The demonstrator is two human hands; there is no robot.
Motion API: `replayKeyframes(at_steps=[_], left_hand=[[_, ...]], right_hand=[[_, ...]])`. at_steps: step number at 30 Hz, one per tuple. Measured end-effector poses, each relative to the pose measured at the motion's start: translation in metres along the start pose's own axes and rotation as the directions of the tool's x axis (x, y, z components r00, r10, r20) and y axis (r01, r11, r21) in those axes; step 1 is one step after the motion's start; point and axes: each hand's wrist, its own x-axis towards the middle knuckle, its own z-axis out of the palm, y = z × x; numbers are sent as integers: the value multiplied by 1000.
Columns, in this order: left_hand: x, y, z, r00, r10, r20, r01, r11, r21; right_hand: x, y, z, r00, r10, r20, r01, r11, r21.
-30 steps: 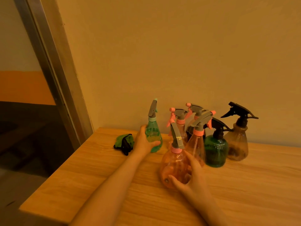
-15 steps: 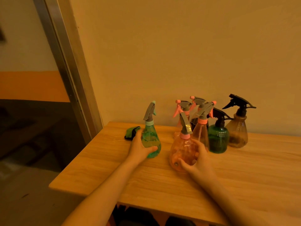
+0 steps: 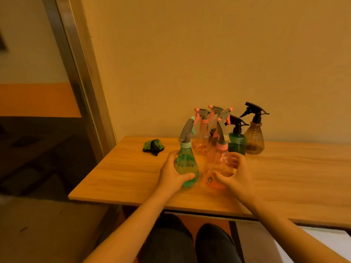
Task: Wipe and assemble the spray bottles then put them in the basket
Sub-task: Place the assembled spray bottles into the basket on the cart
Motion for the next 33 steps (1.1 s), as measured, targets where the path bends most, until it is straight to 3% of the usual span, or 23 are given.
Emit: replayKeyframes(at_steps=[9, 16, 24, 33], left_hand=[[-14, 51, 49, 987, 94, 133, -76, 988, -133], [-23, 93, 114, 934, 204, 292, -137, 962, -234], [-55, 131, 187, 810, 284, 514, -136, 942, -306], [-99, 155, 267, 703, 328, 631, -131, 932, -339]], right_hand=[[-43, -20, -72, 995, -26, -92, 21, 998, -51], [-78, -20, -144, 962, 24, -272, -64, 988, -139], [-125, -12, -208, 858, 48, -512, -201, 948, -248], [-169, 18, -281, 745, 109, -658, -378, 882, -283]])
